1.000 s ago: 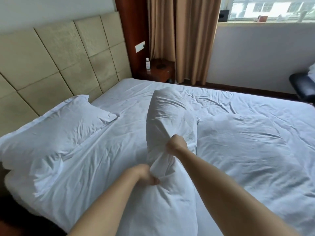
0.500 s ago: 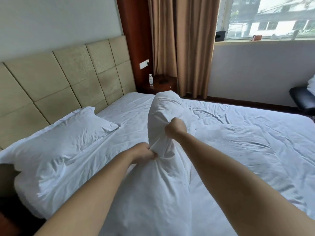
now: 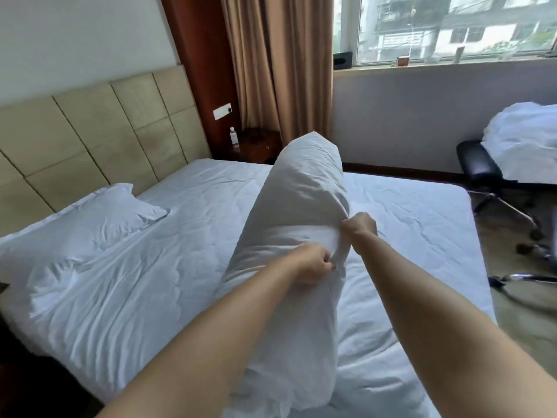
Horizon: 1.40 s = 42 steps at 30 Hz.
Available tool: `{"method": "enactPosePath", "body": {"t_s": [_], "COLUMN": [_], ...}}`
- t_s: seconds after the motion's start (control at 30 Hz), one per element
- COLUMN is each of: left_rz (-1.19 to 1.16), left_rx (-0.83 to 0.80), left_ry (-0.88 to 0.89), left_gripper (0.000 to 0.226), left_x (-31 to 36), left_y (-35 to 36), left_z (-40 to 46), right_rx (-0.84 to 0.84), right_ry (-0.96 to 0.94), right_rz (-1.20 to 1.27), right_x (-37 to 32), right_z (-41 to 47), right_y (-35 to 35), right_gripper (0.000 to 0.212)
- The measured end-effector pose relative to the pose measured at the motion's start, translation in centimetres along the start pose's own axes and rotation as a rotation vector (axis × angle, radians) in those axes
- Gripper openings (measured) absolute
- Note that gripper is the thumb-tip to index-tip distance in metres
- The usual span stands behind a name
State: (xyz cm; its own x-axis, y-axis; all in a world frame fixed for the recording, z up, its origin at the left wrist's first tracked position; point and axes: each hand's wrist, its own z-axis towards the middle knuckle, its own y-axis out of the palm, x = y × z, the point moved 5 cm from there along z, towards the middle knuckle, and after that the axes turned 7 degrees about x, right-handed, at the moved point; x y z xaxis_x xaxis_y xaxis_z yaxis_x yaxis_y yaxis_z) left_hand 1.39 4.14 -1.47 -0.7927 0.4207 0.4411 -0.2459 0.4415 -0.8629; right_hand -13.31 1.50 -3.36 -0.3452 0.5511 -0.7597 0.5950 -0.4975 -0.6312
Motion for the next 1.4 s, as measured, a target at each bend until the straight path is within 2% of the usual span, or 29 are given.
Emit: {"method": "enactPosePath", "body": {"t_s": [0.13,0.2,0.33,0.4,0.5,0.57,0.7,0.8,0.9,0.97,1.03,1.07,1.13,1.2,1.3,1.4], "left_rz": [0.059,0.052,0.021,0.033,0.069,0.063,0.067,0.123,0.043,0.006,0.120,0.208,0.311,0.364,0.332,0.322], "left_rx": [-0.008,-0.014,-0.036,-0.029,-0.020,-0.004,0.120,0.274,0.413,0.360,0.269,0.205,0.061,-0.046,-0.071,-0.072], "left_ry": [0.012,0.028,0.072,0.094,0.081,0.044,-0.023,-0.054,-0.046,-0.006,-0.046,-0.137,-0.324,-0.384,-0.433,-0.484], "left_gripper": [0.027,0.028,0.029,0.029,0.030,0.030,0.029,0.029,0.039,0.033,0.021,0.035,0.077,0.108,0.130,0.136], "left_x": [2.0,2.1,1.4,1.1,0.7,0.7,2.3,5.4,10.0,12.7,13.1,12.1,9.8,8.6,7.7,6.5], "left_y": [4.4,5.9,7.7,8.1,9.1,9.3,7.1,4.4,4.1,6.3,9.4,11.0,14.4,17.7,20.5,21.6], "left_z": [1.0,1.4,2.4,2.8,2.8,2.6,1.8,0.5,-1.3,-2.0,-2.5,-2.9,-4.1,-4.6,-3.3,-2.1], "right_rx": [-0.004,-0.074,-0.283,-0.332,-0.277,-0.264,-0.215,-0.170,-0.159,-0.152,-0.147,-0.161,-0.202,-0.227,-0.244,-0.237], "right_ry": [0.078,0.091,0.117,0.082,0.027,-0.027,-0.056,-0.155,-0.245,-0.227,-0.150,-0.100,-0.018,0.010,0.012,-0.014], "right_rz": [-0.027,-0.049,-0.043,-0.182,-0.304,-0.313,-0.105,0.036,0.141,0.150,0.097,0.059,-0.017,-0.087,-0.109,-0.116], "right_x": [4.1,4.6,5.5,6.3,7.4,7.5,5.1,2.8,3.2,7.1,12.7,15.5,19.4,21.0,21.2,21.2], "right_z": [0.7,0.5,-0.1,-0.3,0.1,0.8,1.8,2.5,3.0,4.5,6.1,6.7,7.5,7.9,8.1,7.9], "right_y": [-0.2,0.7,3.9,5.1,5.6,5.6,3.1,-0.7,-5.7,-8.3,-9.5,-9.4,-8.7,-7.6,-5.4,-3.4], "right_gripper": [0.028,0.034,0.066,0.061,0.046,0.050,0.036,0.045,0.040,0.039,0.038,0.038,0.037,0.037,0.037,0.039]}}
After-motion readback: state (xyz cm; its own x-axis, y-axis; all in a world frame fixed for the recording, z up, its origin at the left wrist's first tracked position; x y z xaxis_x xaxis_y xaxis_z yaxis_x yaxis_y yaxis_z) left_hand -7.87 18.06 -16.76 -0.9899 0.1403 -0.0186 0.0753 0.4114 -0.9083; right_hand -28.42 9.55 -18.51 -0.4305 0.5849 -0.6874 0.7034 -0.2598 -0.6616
